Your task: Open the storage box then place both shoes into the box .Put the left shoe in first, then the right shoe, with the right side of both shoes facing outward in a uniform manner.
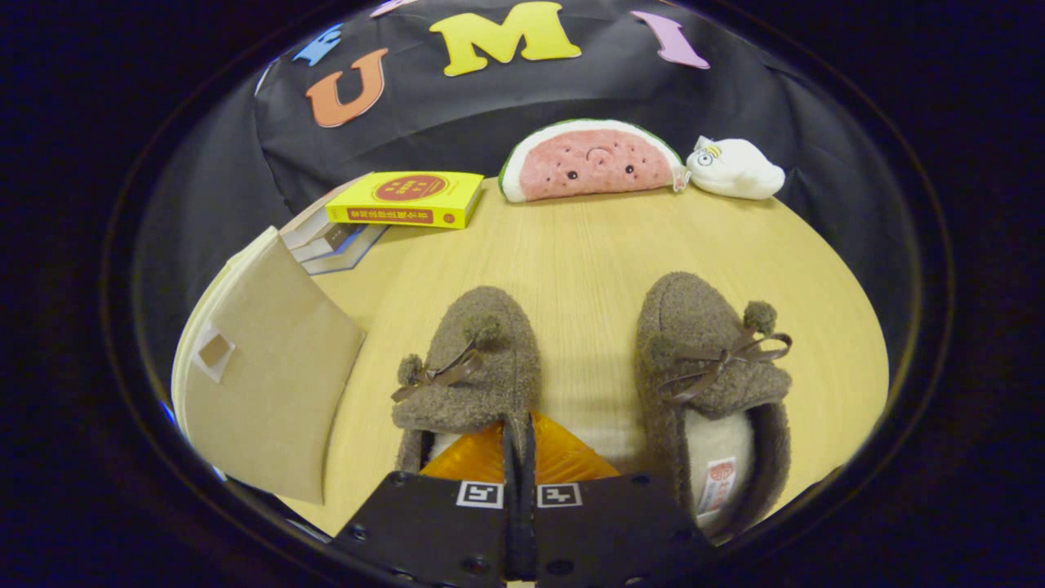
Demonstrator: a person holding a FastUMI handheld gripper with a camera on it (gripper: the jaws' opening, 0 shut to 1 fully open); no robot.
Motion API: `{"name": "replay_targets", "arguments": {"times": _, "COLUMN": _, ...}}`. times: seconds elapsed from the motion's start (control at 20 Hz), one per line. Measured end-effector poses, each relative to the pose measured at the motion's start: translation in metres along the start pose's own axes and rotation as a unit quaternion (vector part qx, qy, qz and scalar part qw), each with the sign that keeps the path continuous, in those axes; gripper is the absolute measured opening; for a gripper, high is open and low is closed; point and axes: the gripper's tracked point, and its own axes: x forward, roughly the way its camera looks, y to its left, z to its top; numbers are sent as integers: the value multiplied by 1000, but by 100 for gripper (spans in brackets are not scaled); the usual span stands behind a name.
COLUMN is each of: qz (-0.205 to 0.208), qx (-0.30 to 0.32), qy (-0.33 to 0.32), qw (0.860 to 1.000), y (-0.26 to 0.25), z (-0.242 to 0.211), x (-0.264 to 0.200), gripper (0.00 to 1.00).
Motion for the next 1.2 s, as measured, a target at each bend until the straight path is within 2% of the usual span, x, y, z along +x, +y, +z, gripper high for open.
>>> {"name": "replay_targets", "arguments": {"times": 0.1, "qz": 18, "qx": 27, "qy": -4, "qw": 999, "y": 9, "z": 3, "x": -7, "gripper": 1}}
{"name": "replay_targets", "arguments": {"times": 0.3, "qz": 31, "qx": 40, "qy": -27, "qw": 998, "y": 20, "z": 14, "x": -28, "gripper": 0}}
{"name": "replay_targets", "arguments": {"times": 0.55, "qz": 66, "qx": 74, "qy": -51, "qw": 994, "y": 57, "z": 34, "x": -75, "gripper": 0}}
{"name": "replay_targets", "arguments": {"times": 0.75, "qz": 96, "qx": 80, "qy": -80, "qw": 989, "y": 111, "z": 63, "x": -123, "gripper": 0}}
{"name": "replay_targets", "arguments": {"times": 0.95, "qz": 107, "qx": 76, "qy": -115, "qw": 985, "y": 162, "z": 91, "x": -159, "gripper": 0}}
{"name": "replay_targets", "arguments": {"times": 1.2, "qz": 132, "qx": 100, "qy": -105, "qw": 981, "y": 237, "z": 97, "x": -156, "gripper": 0}}
